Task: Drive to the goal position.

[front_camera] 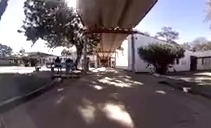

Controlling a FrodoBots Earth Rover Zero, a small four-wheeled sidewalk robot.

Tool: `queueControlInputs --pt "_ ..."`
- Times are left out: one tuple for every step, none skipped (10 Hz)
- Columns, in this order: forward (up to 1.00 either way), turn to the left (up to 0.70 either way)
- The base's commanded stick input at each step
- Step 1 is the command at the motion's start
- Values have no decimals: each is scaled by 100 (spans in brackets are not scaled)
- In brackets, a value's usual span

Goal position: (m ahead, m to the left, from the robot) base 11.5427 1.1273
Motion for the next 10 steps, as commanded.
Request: queueControlInputs --pt "70 0" --pt "70 0" --pt "70 0" --pt "70 0" --pt "70 0" --pt "70 0" --pt "70 0" --pt "70 0" --pt "70 0" --pt "70 0"
